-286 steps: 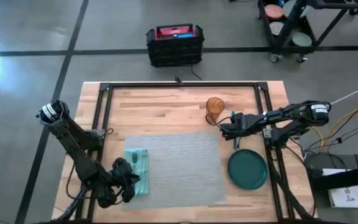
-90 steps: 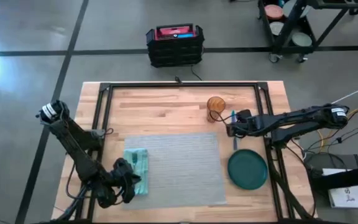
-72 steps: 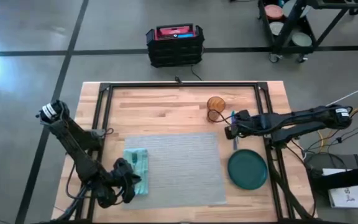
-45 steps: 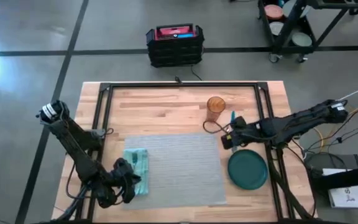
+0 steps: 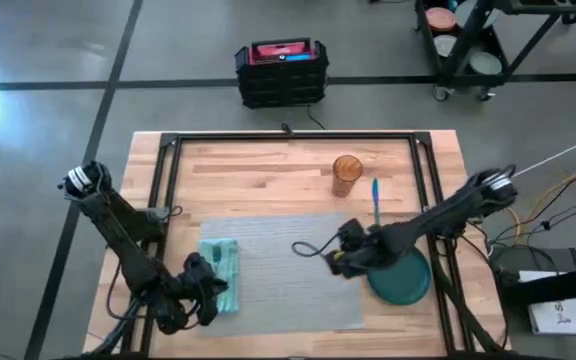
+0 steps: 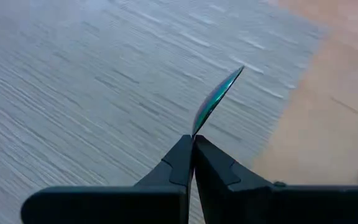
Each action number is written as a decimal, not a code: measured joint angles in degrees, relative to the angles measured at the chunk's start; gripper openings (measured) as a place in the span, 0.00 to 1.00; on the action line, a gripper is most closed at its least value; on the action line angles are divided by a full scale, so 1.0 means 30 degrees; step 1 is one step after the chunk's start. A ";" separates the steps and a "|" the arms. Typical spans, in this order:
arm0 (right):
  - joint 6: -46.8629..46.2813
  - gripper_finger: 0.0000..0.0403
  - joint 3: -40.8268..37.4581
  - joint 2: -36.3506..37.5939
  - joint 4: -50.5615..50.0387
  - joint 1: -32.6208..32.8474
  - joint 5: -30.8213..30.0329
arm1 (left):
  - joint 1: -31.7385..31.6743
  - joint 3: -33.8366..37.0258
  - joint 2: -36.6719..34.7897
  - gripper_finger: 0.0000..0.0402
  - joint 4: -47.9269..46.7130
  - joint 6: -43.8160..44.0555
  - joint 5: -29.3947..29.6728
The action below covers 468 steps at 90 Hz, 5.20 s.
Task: Set table place
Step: Put the tablespoon to the right side of the gray table mat, then put the dark green plate to the center of the gray table mat
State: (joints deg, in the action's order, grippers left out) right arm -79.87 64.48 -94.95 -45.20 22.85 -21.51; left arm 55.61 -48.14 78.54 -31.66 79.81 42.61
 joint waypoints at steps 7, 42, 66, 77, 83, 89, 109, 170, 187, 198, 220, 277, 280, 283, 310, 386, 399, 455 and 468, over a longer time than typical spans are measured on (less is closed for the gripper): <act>-0.0099 0.00 0.1353 -0.1705 -0.1214 -0.0189 0.0171 | 0.0000 0.0000 0.0000 0.09 0.0015 0.0003 -0.0007; -0.1847 0.00 0.3622 -0.5281 -0.2466 -0.0506 0.0664 | 0.0015 0.0000 0.0000 0.09 0.0249 -0.0444 -0.0022; -0.2306 0.00 0.3415 -0.5288 -0.2167 -0.0501 -0.0789 | 0.0015 0.0000 0.0000 0.09 0.0284 -0.0444 -0.0022; -0.2716 0.00 0.3265 -0.5718 -0.2179 -0.0503 -0.0826 | 0.0015 0.0000 0.0000 0.09 0.0378 -0.0444 -0.0036; -0.2852 0.00 0.3273 -0.5888 -0.1875 -0.0501 -0.0749 | 0.0015 0.0000 0.0000 0.09 0.0406 -0.0445 -0.0036; -0.2592 0.00 0.3238 -0.5910 -0.1939 -0.0501 -0.0469 | 0.0015 0.0000 0.0004 0.09 0.0423 -0.0452 -0.0044; -0.2503 0.00 0.3265 -0.5312 -0.3926 -0.0501 -0.0235 | 0.0021 0.0000 0.0000 0.09 0.0542 -0.0452 -0.0104; -0.2532 0.00 0.2027 -0.5640 -0.3149 -0.0494 0.0176 | 0.0020 0.0000 0.0000 0.09 0.0787 -0.0678 -0.0255; -0.2525 0.06 0.1998 -0.5677 -0.2865 -0.0494 0.0296 | 0.0022 0.0000 0.0000 0.09 0.0787 -0.0681 -0.0255; -0.2525 0.13 0.1998 -0.5677 -0.2869 -0.0494 0.0296 | 0.0015 0.0000 0.0000 0.09 0.0824 -0.0831 -0.0255; -0.2489 0.29 0.2029 -0.5669 -0.2840 -0.0501 0.0296 | 0.0022 0.0000 0.0000 0.09 0.0900 -0.0878 -0.0255; -0.1320 0.44 0.2904 -0.5349 -0.3982 -0.0501 0.0376 | 0.0015 0.0000 0.0000 0.09 0.1020 -0.0874 -0.0255; -0.1073 0.44 0.2985 -0.5349 -0.3984 -0.0501 0.0443 | 0.0015 0.0000 0.0000 0.09 0.1020 -0.0874 -0.0255; -0.0968 0.44 0.3057 -0.5349 -0.3975 -0.0501 0.0519 | 0.0020 0.0000 0.0000 0.09 0.1051 -0.0874 -0.0260; 0.0493 0.48 0.3832 -0.5058 -0.5494 -0.0501 0.0668 | 0.0015 0.0000 0.0000 0.09 0.1847 -0.1537 -0.0444; 0.4539 0.63 0.3949 -0.0532 -0.7485 -0.0880 0.0605 | -0.0944 0.0116 0.0000 0.09 0.1997 -0.1086 -0.0712; 0.4532 0.60 0.3673 0.1442 -0.8032 -0.0953 -0.0526 | -0.2231 0.0641 0.0002 0.09 0.2042 -0.1086 -0.1460; 0.2205 0.61 -0.1709 0.3304 -0.4037 -0.0602 0.2875 | -0.3493 0.5536 0.0007 0.09 0.9284 -0.3400 -0.2089; 0.2679 0.61 -0.3661 0.2968 0.1003 -0.0272 0.3759 | -0.3976 0.6201 0.0007 0.09 0.9549 -0.3894 -0.2101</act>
State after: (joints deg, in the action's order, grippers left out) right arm -71.83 53.50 -86.05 -42.20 22.03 -10.23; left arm 43.69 -29.54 78.56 -3.01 68.13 36.31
